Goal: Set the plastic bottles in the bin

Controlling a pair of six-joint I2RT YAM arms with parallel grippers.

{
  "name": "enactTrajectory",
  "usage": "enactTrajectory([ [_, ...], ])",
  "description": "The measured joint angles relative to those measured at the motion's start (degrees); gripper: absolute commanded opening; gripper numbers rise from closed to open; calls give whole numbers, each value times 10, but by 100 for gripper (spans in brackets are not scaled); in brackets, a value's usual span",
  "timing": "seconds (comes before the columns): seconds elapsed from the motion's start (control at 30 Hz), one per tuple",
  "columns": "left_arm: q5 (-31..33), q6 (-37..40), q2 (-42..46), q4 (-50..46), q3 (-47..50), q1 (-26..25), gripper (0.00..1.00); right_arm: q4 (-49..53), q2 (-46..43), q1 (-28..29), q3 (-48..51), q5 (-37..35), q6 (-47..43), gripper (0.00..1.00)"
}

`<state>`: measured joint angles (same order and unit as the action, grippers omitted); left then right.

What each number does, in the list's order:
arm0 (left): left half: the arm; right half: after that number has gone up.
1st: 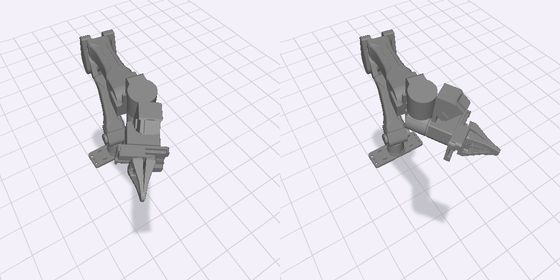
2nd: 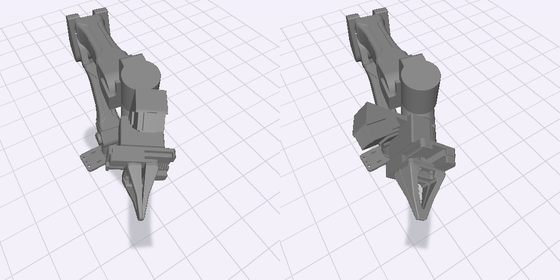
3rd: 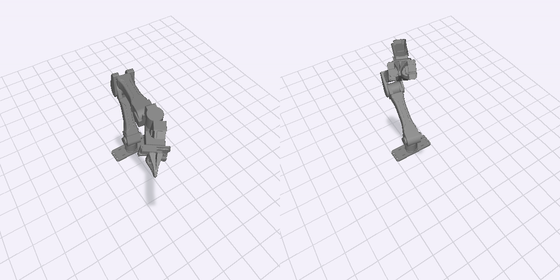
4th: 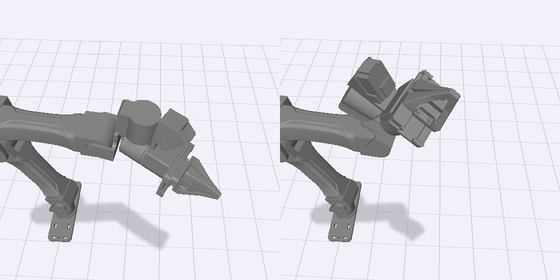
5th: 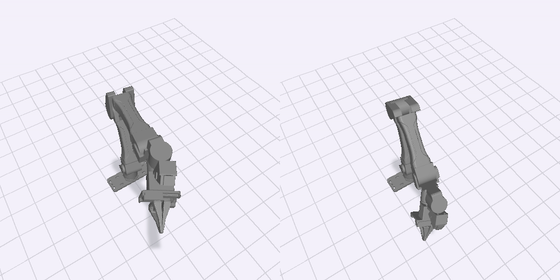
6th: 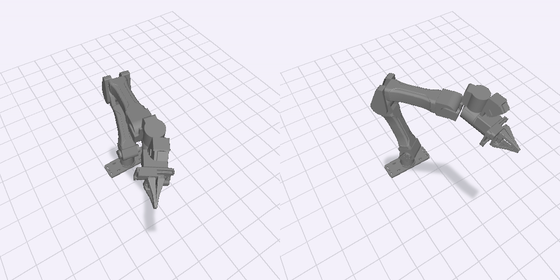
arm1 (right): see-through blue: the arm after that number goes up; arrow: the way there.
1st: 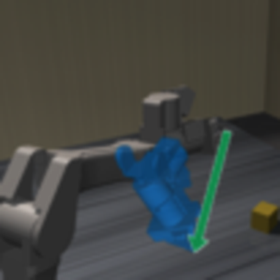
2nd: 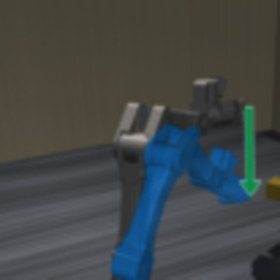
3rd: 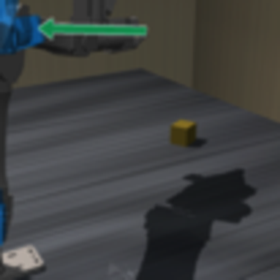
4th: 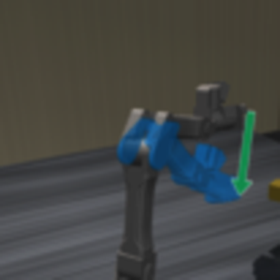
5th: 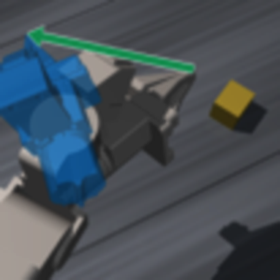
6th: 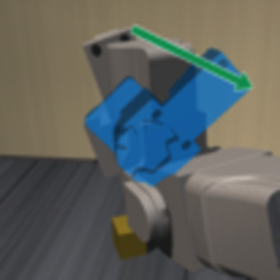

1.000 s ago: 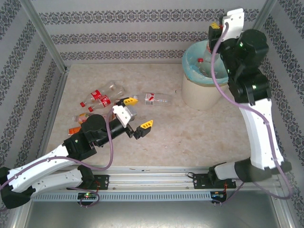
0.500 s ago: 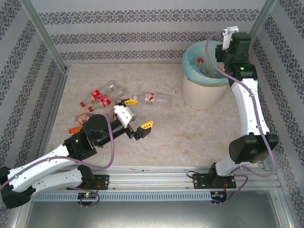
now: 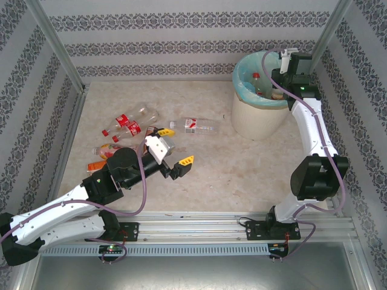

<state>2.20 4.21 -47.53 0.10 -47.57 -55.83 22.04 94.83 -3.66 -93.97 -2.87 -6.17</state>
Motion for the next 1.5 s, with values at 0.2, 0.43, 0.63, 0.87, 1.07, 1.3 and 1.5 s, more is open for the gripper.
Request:
enactTrajectory([
  [0.2, 0, 0, -7, -8, 0, 0, 96, -9, 3, -7, 14, 7, 12, 4],
  [0.43, 0, 0, -1, -8, 12, 0, 96, -9, 29, -11, 0, 9, 20, 6],
  [0.63, 8, 1, 0, -8, 17, 0, 96, -13, 43, -15, -5, 10, 24, 8],
  [0.87, 11, 3, 0, -8, 17, 0, 96, -10, 42, -15, -6, 17, 31, 18],
  [1.07, 12, 3, 0, -8, 17, 0, 97, 21, 22, -21, -6, 30, 50, 70],
  [1.3, 15, 3, 0, -7, 24, 0, 97, 38, -12, -21, -9, 39, 66, 70],
  [1.5, 15, 5, 0, -7, 24, 0, 97, 46, -23, -21, -48, 45, 82, 55],
])
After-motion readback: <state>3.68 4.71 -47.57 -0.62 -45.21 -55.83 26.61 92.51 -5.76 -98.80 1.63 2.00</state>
